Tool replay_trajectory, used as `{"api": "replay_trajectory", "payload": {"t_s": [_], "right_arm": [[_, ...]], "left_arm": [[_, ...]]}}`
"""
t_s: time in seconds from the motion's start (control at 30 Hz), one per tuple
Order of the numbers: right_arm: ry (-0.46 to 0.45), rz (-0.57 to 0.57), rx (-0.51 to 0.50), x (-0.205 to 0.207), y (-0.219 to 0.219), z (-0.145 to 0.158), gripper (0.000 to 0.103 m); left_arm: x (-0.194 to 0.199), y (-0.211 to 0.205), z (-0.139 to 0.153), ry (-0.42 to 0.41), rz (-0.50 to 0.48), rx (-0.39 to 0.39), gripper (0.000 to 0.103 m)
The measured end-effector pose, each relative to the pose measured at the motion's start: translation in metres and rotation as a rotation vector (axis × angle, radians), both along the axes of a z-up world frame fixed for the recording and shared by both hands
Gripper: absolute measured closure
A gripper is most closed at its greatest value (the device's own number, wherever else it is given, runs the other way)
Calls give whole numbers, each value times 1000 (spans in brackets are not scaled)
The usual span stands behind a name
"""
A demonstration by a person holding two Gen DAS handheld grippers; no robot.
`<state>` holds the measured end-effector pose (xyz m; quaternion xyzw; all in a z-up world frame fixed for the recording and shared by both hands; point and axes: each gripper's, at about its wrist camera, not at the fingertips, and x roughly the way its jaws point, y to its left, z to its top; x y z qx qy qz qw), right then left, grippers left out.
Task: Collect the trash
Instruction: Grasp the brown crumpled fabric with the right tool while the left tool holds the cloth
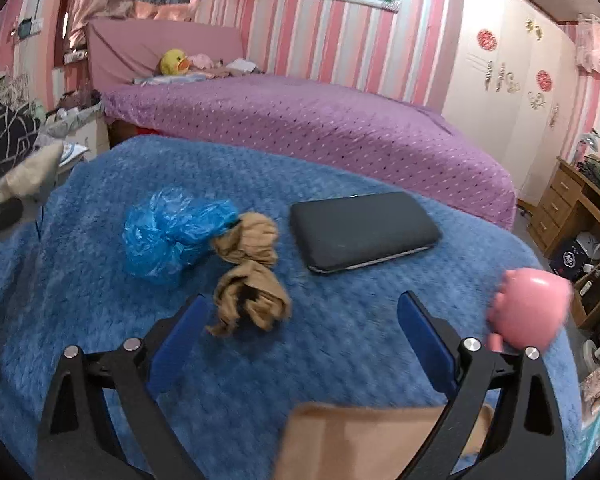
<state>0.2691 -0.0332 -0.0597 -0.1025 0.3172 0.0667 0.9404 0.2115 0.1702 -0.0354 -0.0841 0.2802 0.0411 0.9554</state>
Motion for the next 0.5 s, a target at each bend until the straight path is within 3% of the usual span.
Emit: {"api": "replay_trajectory", "payload": {"t_s": [0.03, 0.13, 0.2, 0.23, 0.5], "right_arm": [[9, 10, -12, 4, 5, -3, 12], [46, 41, -40, 15, 18, -12, 32], [83, 67, -29, 21, 20, -18, 54], [90, 75, -20, 22, 19, -19, 59], [40, 78, 34, 4, -3, -4, 63]], "left_arm": [[0, 0, 0, 2, -2, -14, 95], [2, 0, -2, 12, -11, -26, 95], [2, -2, -3, 15, -8, -19, 95], [2, -2, -3, 16, -7, -22, 95], [-2, -7, 2, 6, -3, -24, 95]]}}
